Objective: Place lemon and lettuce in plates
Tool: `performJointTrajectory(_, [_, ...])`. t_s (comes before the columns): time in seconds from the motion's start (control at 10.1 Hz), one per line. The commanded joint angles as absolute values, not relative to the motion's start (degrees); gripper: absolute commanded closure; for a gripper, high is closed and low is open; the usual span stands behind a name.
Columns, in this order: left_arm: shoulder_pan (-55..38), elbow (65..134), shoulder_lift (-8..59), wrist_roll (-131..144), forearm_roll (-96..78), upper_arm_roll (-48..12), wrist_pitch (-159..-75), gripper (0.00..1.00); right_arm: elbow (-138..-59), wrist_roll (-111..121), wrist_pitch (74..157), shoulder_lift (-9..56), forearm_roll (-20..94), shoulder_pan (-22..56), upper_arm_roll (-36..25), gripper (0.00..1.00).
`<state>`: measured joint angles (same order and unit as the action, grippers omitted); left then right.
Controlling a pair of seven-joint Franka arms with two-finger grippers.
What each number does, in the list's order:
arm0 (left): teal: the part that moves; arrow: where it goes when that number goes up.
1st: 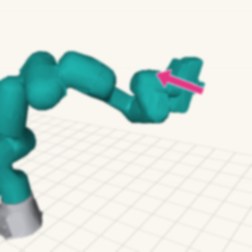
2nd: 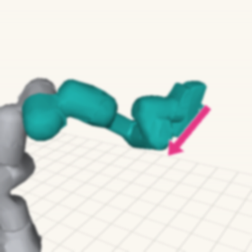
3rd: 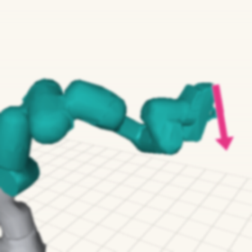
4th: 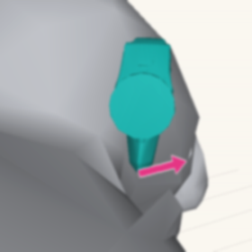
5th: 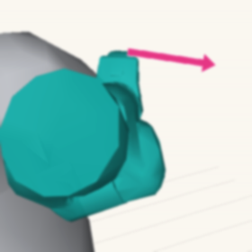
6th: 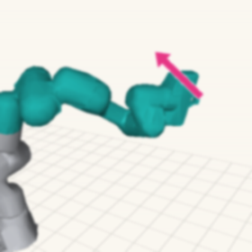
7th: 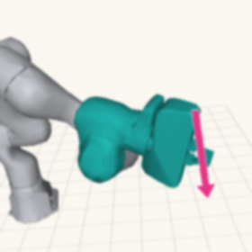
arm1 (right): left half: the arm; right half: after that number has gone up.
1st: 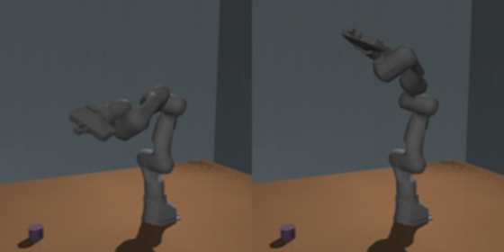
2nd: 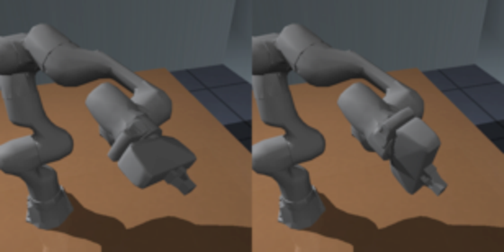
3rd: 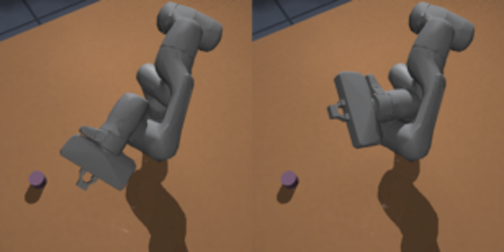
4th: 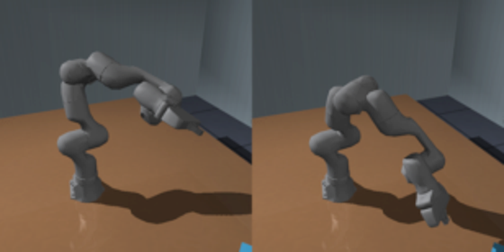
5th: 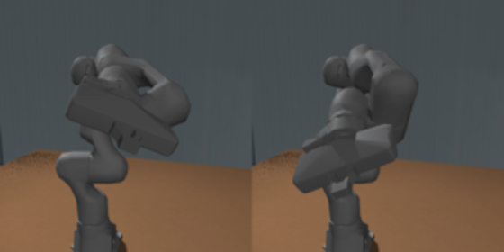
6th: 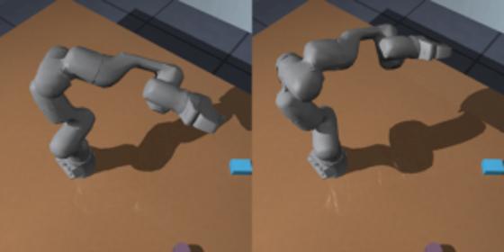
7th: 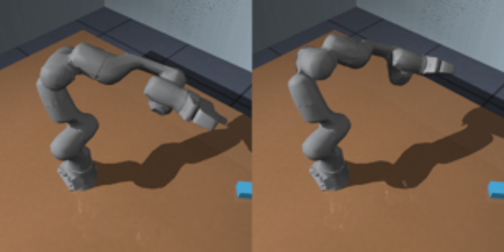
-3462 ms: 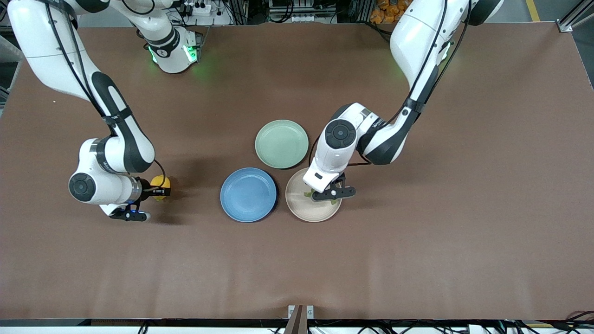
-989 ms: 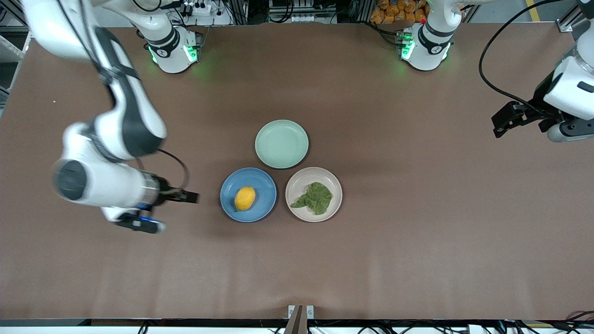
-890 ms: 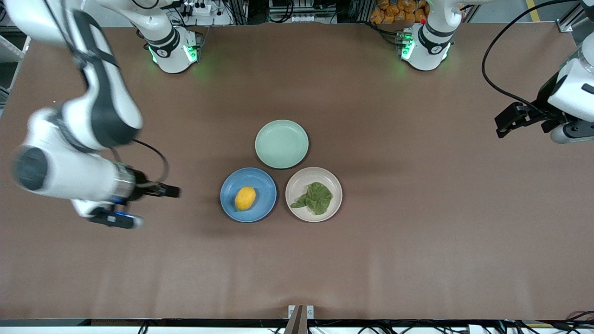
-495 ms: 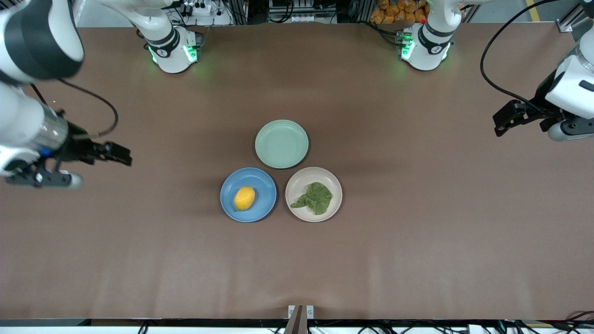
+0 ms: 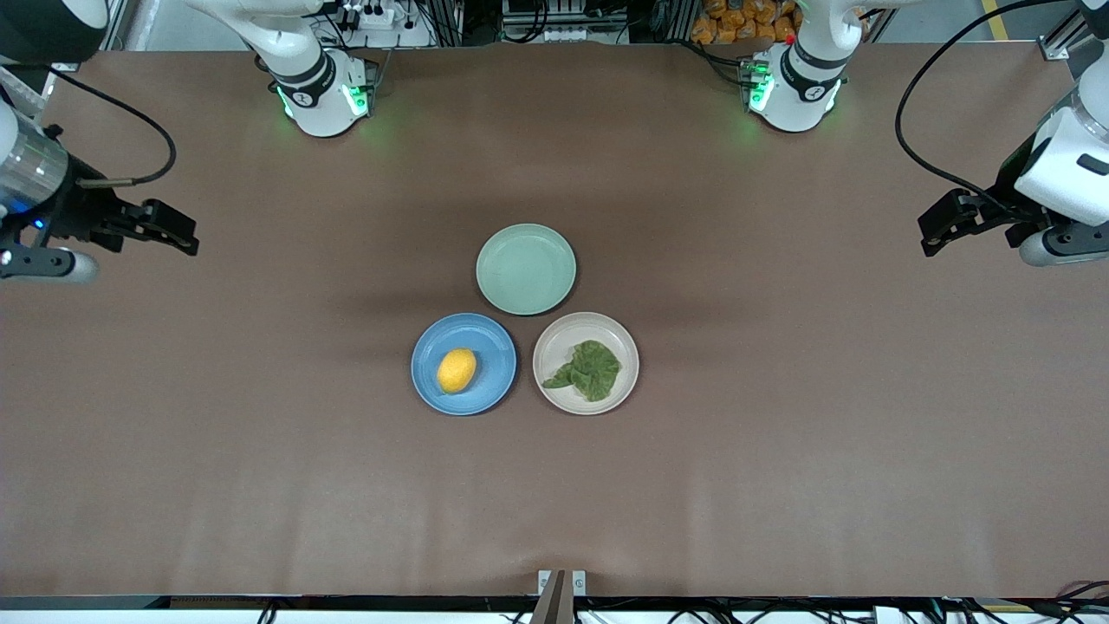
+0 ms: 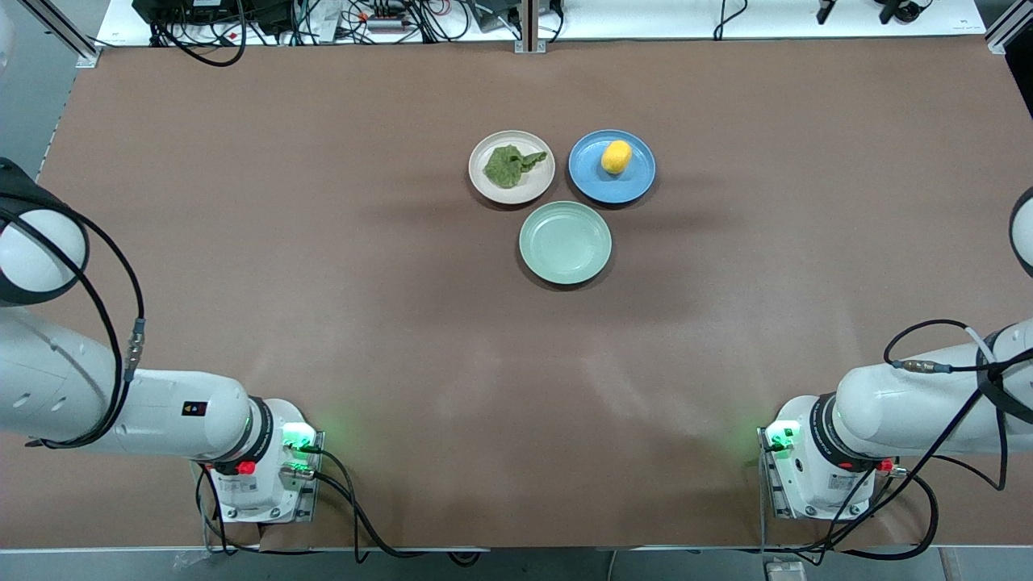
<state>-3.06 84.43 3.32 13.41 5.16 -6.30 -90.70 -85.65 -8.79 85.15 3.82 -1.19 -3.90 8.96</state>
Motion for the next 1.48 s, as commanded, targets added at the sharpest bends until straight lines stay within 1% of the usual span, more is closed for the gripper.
performJointTrajectory(0.0, [-2.5,84.6,2.9,12.5,4.3,-6.4,-91.0,0.0,-88.6,-8.1,84.3,1.0,-1.8,-4.6,8.8,0.0])
performJointTrajectory(0.2, [-2.3,84.6,2.9,9.2,4.5,-6.1,-91.2,0.0,-88.5,-8.0,84.7,1.3,-1.8,-3.7,7.3,0.0])
performJointTrajectory(1.38, [-1.4,84.2,3.8,8.6,-0.2,-5.9,-91.4,0.0,-88.5,-6.1,84.7,1.5,-2.1,-3.9,7.6,0.0])
